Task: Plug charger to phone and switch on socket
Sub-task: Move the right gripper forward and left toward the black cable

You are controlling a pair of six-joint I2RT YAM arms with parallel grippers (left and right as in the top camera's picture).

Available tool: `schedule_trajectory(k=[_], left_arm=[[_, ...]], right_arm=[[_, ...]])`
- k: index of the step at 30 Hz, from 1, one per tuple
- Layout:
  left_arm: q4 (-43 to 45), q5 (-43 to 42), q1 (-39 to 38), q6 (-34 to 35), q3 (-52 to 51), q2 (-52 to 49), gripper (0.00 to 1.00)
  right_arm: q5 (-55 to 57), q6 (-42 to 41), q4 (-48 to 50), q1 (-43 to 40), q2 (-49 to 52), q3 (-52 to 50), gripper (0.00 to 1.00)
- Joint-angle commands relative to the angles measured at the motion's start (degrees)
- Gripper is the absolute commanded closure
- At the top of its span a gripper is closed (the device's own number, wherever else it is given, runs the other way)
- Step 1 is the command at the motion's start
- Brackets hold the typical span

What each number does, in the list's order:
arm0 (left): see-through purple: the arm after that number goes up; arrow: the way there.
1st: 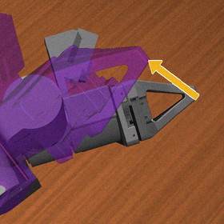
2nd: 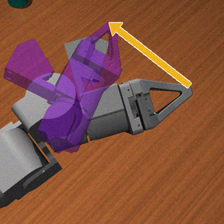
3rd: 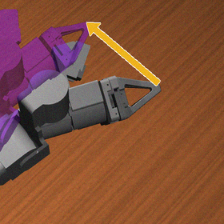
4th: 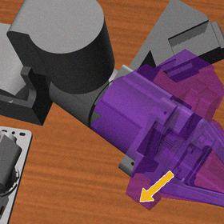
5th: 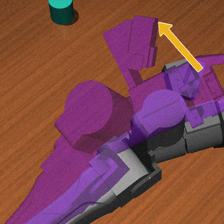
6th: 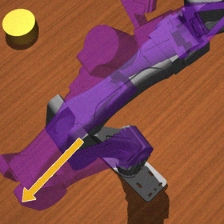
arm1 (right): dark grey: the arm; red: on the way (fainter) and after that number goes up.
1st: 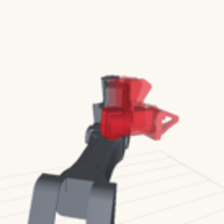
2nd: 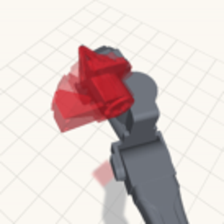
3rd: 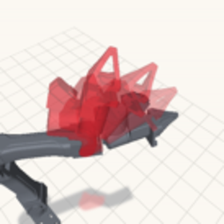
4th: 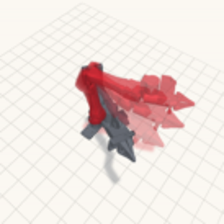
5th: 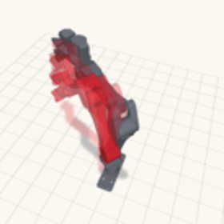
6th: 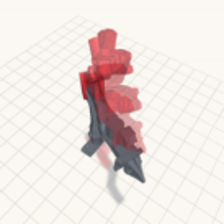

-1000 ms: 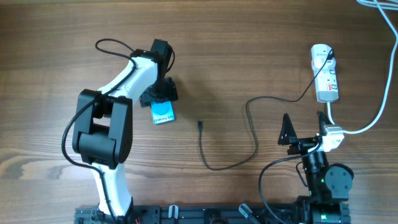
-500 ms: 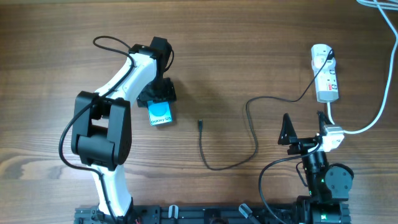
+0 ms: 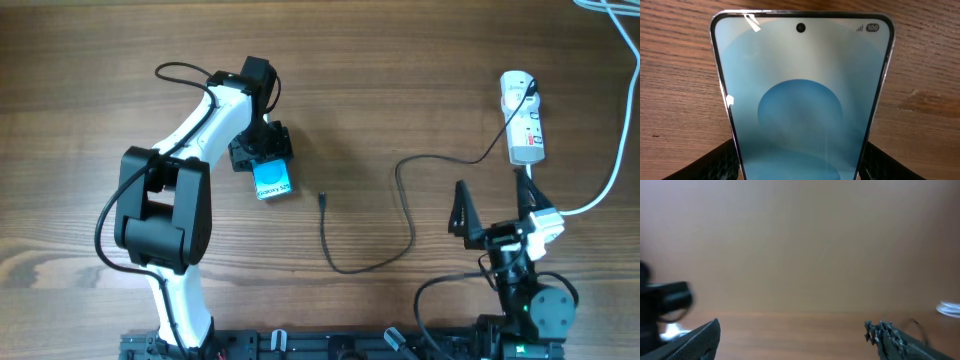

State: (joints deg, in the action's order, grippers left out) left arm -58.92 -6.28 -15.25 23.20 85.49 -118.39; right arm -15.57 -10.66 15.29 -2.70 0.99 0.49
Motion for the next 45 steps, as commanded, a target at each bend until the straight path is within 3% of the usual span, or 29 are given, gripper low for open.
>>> schedule_trajectory(k=[1,5,9,13,16,20,25,26,27,30,34,45], left_arm=[[0.0,-1.7,0.4,-0.5,1.3,1.9,0.27],[1.1,-2.1,0.4,-0.5,1.3,1.9,0.27],[1.5,-4.9,0.4,-0.5,1.3,1.9,0.27],[1.4,-5.1,0.3,-0.4,1.3,1.9,0.27],[1.5,-5.9,0.3,-0.2,1.3,1.9,0.27],[1.4,-6.6,0.3,-0.3,1.3,1.9,0.26],[1.4,-6.6,0.3,-0.3,1.3,1.9,0.26],[1.4,-6.6,0.3,-0.3,1.3,1.9,0.26],[1.4,-6.6,0.3,-0.3,1.3,1.9,0.26],[1.5,-6.6,0.3,-0.3,1.3,1.9,0.25],[1.5,-6.6,0.3,-0.3,1.3,1.9,0.25],[1.5,-9.4,0.3,-0.5,1.3,1.9,0.26]], right_arm=[[-7.6,-3.1,-0.8,0.2,1.0,3.4,0.0],[-7.6,-0.9,-3.9,0.2,8.2,12.9,0.0],[-9.3,1.6,-14.9,0.2,21.7,29.9,0.0],[-14.5,1.8,-32.9,0.2,38.1,49.3,0.0],[-16.9,6.4,-48.6,0.2,50.2,62.9,0.0],[-19.8,7.1,-59.3,0.2,61.3,73.2,0.0],[-24.7,-7.0,-61.9,0.2,69.4,75.0,0.0],[-25.8,-7.3,-62.2,0.2,70.8,75.0,0.01],[-27.1,-7.5,-62.6,0.3,72.1,75.0,0.12],[-28.6,-7.0,-64.5,1.9,75.9,75.0,0.21],[-27.4,-3.0,-65.8,5.6,79.5,74.9,0.21],[-24.8,-3.1,-64.3,17.7,94.3,74.9,0.2]])
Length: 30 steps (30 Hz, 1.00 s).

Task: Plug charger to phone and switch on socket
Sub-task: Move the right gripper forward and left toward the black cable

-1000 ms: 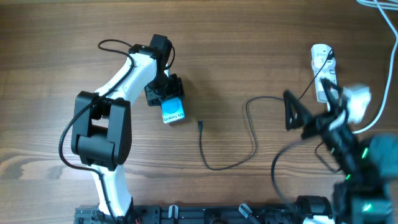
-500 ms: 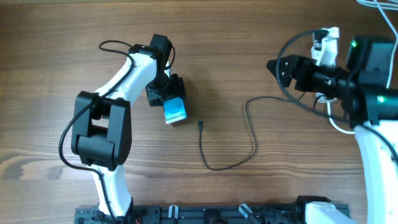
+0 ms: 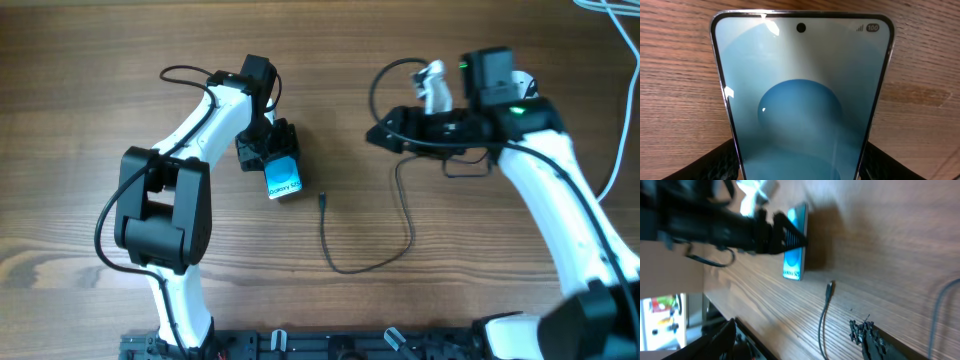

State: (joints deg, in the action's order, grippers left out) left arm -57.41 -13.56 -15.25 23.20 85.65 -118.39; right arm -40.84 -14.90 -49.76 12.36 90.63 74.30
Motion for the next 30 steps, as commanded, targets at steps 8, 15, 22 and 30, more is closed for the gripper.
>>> schedule_trajectory(k=[8,15,22,30], left_arm=[[0.0,-2.1,0.3,-0.5,1.1,1.9,0.26],[-0.1,-7.3,0.3,-0.9,1.1,1.9,0.26],[-0.1,-17.8,0.3,-5.0,1.1,1.9,0.25],[-1.9,-19.7,0.5,-5.0,1.1,1.9,0.25]], right_arm=[[0.5,1.2,5.9,9.8,15.5,1.1,0.19],[-2.3,0.7,12.0,13.9,20.9,1.1,0.15],[-2.6,-3.5,16.0,15.8,22.3,1.1,0.16],[-2.5,-6.0,17.4,15.5,22.3,1.1,0.19]])
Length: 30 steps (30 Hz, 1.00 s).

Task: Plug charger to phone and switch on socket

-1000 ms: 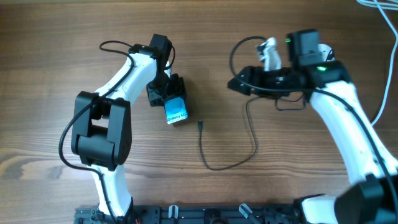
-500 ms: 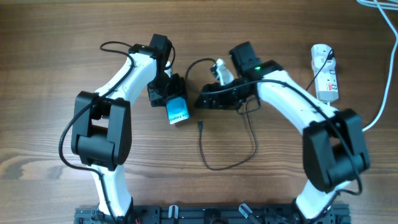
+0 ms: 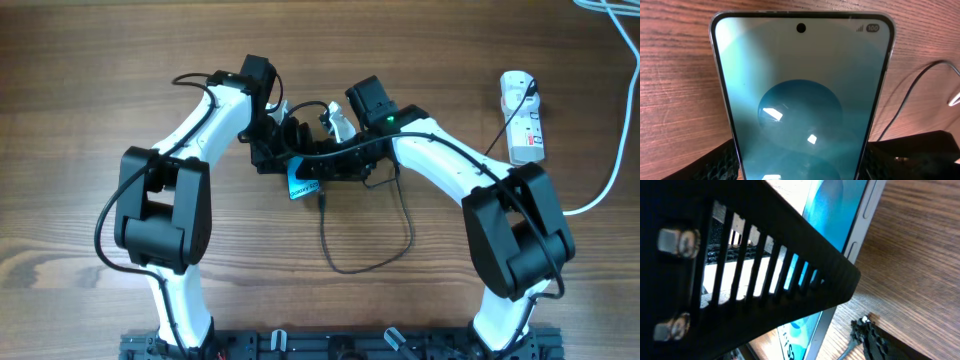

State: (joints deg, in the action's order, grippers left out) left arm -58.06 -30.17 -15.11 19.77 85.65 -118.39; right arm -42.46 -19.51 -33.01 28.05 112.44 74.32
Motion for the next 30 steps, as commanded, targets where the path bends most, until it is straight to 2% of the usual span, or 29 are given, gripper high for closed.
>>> schedule_trajectory(k=[1,4,6,12,16,21,27,30], left_arm=[[-1.8,-2.5,0.6,-1.6,1.1,1.9,0.25],[-3.8,-2.1,1.3,-1.5,1.1,1.9,0.25],[-5.4,-1.9,1.9,-1.6,1.1,1.9,0.25],[-8.6,-2.6,2.4,-1.1,1.1,1.9,0.26],[-10.9,-8.5,2.2,-1.2,1.1,1.9,0.25],[-13.6,-20.3,2.2,-1.1,1.1,1.9,0.25],[-15.3,-30.6,2.2,-0.9,1.1,1.9,0.28],[-15.5,-33.9,2.2,1.9,1.1,1.9,0.29]], right_arm=[[-0.9,-1.4,0.6,-0.5,0.5,1.1,0.19],[-2.8,-0.7,-0.3,-2.1,0.1,1.1,0.2],[-7.8,3.0,-0.8,-3.7,-0.9,1.1,0.23],[-10.0,4.4,-2.3,-9.4,-6.9,1.1,0.2],[-10.2,4.3,-4.4,-13.5,-9.9,1.1,0.18],[-10.2,4.4,-10.0,-17.2,-10.4,1.1,0.15],[-10.2,4.5,-13.9,-18.0,-10.4,1.1,0.15],[-10.2,4.3,-14.6,-18.0,-10.4,1.1,0.15]])
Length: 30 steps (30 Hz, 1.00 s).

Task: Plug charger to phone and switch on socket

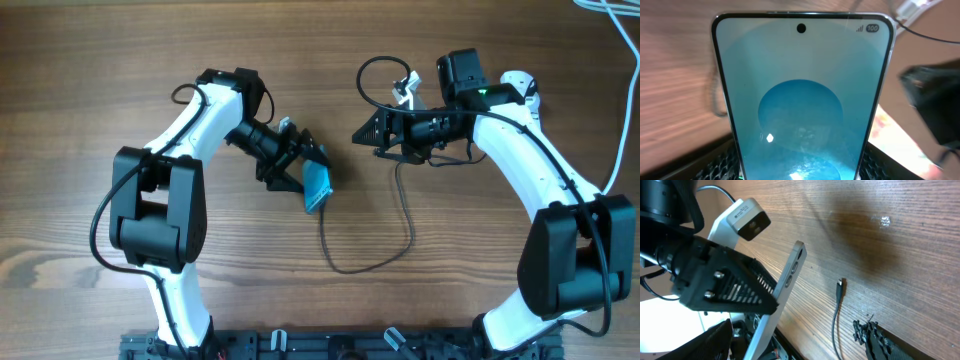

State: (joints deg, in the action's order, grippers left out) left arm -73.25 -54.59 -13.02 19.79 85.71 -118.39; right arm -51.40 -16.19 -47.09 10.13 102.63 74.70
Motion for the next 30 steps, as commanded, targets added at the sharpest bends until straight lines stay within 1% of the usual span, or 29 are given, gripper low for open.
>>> schedule_trajectory(k=[1,3,6,9,11,14,20,21,24,27,30], left_arm=[[-0.3,-10.6,0.1,2.1,1.0,1.9,0.3],[-0.3,-12.8,0.1,2.1,1.0,1.9,0.3],[0.2,-12.8,0.1,2.1,1.0,1.9,0.3],[3.0,-9.7,0.1,2.1,1.0,1.9,0.3],[4.6,-6.5,0.1,2.1,1.0,1.9,0.34],[5.4,-5.3,0.0,2.1,1.0,1.9,0.34],[11.0,-5.3,-0.1,2.1,1.0,1.9,0.32],[12.1,-5.3,-0.3,2.1,1.0,1.9,0.32],[14.3,-5.3,-1.3,3.7,1.0,1.9,0.32],[15.3,-5.3,-2.6,3.6,1.0,1.9,0.31],[15.2,-5.3,-3.0,3.6,1.0,1.9,0.3]], right_arm=[[-1.2,0.9,-0.7,0.0,-0.6,0.7,0.15],[-1.2,-0.6,-1.1,0.0,-0.6,0.7,0.15],[-3.4,-2.2,-2.4,0.0,-0.6,0.7,0.15],[-9.4,-1.9,-3.1,0.0,-0.6,0.7,0.14],[-12.5,-2.0,-3.0,0.0,-0.6,0.7,0.14],[-13.8,-1.9,-3.0,0.2,-0.6,0.7,0.14],[-9.3,-2.1,-3.2,2.6,-0.6,0.7,0.15],[-7.8,-2.4,-3.2,3.3,-0.6,0.7,0.18],[-1.9,-5.3,-3.3,6.1,-0.6,0.7,0.19],[3.6,-7.5,-3.1,9.3,-0.6,0.7,0.2],[6.6,-9.3,-2.9,11.1,-0.6,0.7,0.23]])
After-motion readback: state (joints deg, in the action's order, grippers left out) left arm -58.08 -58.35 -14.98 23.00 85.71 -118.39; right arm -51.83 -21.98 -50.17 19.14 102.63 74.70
